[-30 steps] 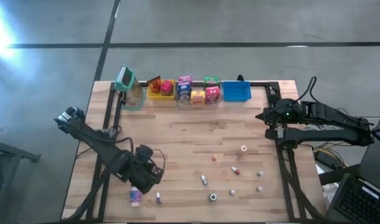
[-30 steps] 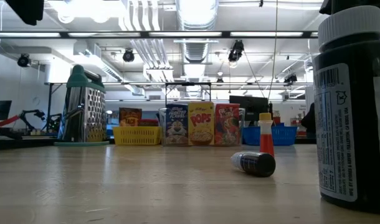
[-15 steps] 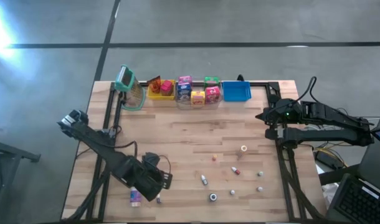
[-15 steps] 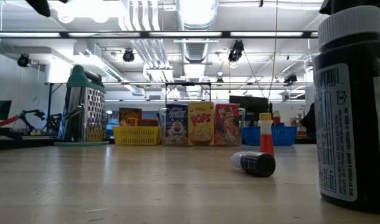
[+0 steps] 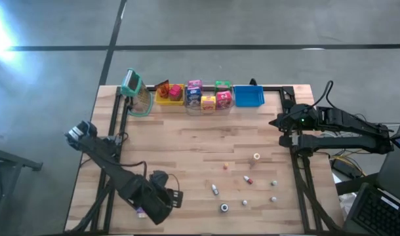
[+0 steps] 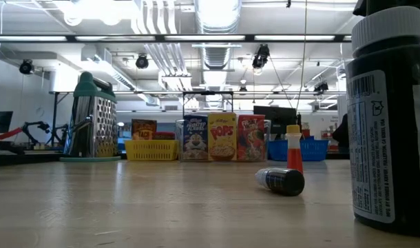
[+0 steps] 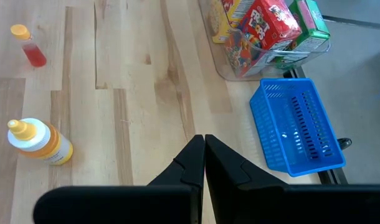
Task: Pick & Place Kitchen Items
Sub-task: Put the violet seasoning bottle into the yellow bin
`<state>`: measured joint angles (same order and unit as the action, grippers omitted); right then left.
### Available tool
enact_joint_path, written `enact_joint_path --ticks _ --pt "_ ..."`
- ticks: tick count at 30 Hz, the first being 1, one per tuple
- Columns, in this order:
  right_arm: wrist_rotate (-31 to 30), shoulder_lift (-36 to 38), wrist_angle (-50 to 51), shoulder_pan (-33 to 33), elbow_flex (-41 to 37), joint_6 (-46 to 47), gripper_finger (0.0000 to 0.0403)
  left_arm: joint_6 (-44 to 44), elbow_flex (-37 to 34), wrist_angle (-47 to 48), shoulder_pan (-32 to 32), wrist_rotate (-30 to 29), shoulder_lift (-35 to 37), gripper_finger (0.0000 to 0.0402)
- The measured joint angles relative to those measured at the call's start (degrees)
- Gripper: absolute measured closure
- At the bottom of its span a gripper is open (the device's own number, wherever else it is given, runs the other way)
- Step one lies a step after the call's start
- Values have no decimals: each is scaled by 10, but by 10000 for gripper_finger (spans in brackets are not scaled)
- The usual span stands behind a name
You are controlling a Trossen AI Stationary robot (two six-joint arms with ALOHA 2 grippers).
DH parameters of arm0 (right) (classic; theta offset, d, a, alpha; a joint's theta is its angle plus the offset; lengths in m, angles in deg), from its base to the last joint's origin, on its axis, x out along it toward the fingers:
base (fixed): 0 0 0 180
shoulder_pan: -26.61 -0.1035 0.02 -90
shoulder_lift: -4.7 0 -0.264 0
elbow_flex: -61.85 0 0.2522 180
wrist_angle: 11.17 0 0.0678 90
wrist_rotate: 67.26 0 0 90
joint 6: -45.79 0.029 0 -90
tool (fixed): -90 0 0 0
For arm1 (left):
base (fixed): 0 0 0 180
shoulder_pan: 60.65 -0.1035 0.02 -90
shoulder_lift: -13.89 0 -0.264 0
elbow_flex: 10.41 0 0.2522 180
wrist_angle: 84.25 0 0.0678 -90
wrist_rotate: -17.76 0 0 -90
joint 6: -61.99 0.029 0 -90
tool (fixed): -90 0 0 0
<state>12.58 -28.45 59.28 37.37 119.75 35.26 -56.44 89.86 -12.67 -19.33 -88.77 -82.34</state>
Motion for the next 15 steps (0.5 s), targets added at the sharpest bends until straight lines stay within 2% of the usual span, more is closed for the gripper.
enact_joint_path --ticks 9,15 --pt "0 0 0 0 0 0 394 -50 34 3 11 13 -20 322" --pt "0 0 0 0 0 0 394 -88 37 57 15 157 -21 322"
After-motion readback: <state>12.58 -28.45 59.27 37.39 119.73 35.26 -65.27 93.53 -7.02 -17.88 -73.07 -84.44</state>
